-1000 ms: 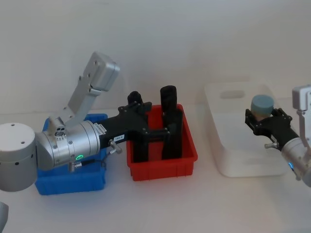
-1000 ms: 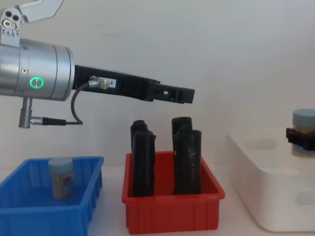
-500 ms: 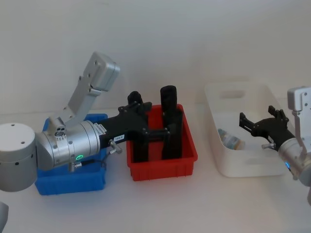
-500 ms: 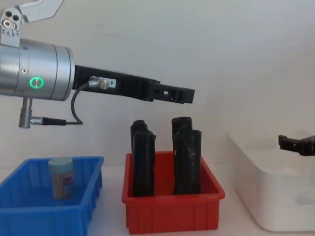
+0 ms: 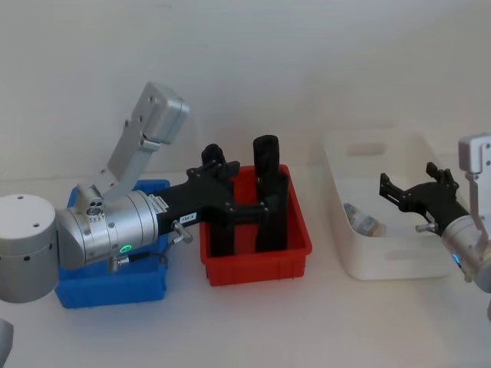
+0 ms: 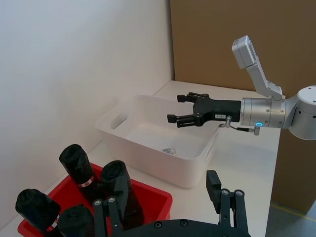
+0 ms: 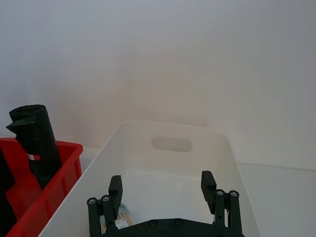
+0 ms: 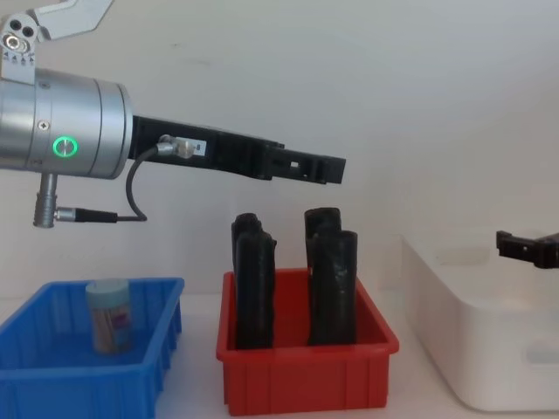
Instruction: Pick the cotton swabs from the blue box and place them into the white box.
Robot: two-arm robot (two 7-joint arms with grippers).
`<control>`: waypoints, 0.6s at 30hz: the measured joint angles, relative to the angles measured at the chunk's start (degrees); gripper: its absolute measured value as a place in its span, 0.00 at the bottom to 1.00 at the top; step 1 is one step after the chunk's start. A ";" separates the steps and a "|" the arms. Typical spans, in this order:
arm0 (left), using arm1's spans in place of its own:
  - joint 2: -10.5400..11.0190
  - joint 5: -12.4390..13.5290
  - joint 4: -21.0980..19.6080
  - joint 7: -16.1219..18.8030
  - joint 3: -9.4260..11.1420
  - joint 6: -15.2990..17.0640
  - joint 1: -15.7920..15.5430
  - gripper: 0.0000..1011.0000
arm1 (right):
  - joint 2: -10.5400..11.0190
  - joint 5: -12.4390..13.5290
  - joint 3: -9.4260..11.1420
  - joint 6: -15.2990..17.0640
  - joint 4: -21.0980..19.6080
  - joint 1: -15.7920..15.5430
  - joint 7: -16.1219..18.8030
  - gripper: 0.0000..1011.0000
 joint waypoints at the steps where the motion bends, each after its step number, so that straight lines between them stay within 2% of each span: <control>1: 0.00 0.00 0.00 0.00 0.00 0.00 0.00 0.99 | 0.03 0.04 0.02 -0.01 -0.17 -0.08 -0.02 0.99; 18: 0.00 0.01 0.00 0.07 0.01 -0.05 0.01 0.99 | 0.38 0.48 0.37 -0.10 -2.17 -1.08 -0.25 0.99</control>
